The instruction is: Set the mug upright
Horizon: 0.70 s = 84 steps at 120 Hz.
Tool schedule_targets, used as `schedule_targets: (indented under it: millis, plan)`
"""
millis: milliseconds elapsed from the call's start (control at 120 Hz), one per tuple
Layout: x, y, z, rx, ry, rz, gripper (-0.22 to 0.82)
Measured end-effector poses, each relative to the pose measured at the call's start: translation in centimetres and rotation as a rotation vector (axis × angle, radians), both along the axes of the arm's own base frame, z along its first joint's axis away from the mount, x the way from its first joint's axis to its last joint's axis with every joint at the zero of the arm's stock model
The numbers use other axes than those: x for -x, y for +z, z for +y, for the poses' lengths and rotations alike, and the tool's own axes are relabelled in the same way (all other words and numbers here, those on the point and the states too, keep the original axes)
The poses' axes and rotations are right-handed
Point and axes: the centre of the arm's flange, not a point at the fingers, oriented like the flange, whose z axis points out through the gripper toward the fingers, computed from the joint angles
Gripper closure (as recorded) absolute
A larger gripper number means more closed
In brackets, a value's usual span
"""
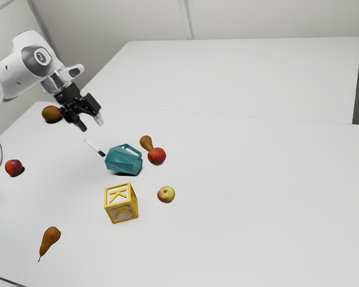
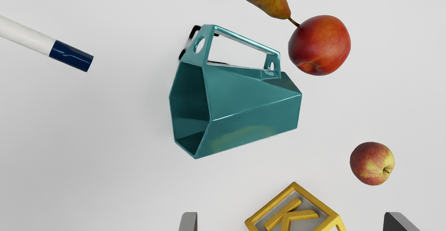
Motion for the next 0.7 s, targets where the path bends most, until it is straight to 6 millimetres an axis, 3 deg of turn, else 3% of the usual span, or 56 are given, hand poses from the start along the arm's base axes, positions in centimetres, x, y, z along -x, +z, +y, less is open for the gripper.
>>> schedule_targets:
  millis: [342, 700]
  plan:
    - [-1.0, -6.6, -0.1, 0.089, -0.054, -0.024, 0.03]
    - [-1.4, -10.5, 0.3, 0.179, -0.063, -0.079, 0.03]
